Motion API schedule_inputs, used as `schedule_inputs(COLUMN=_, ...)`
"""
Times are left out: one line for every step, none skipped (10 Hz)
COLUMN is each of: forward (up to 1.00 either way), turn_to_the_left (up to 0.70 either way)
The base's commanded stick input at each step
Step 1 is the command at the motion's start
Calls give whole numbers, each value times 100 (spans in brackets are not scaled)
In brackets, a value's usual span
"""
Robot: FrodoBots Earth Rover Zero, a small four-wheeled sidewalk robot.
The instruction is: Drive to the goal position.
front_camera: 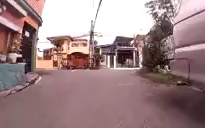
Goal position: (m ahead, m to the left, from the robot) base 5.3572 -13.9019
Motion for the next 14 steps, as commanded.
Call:
schedule_inputs(forward=70, turn_to_the_left=0)
schedule_inputs(forward=70, turn_to_the_left=0)
schedule_inputs(forward=70, turn_to_the_left=0)
schedule_inputs(forward=70, turn_to_the_left=0)
schedule_inputs(forward=70, turn_to_the_left=0)
schedule_inputs(forward=70, turn_to_the_left=-35)
schedule_inputs(forward=70, turn_to_the_left=-35)
schedule_inputs(forward=70, turn_to_the_left=-6)
schedule_inputs(forward=70, turn_to_the_left=0)
schedule_inputs(forward=70, turn_to_the_left=0)
schedule_inputs(forward=70, turn_to_the_left=0)
schedule_inputs(forward=70, turn_to_the_left=0)
schedule_inputs(forward=70, turn_to_the_left=0)
schedule_inputs(forward=70, turn_to_the_left=0)
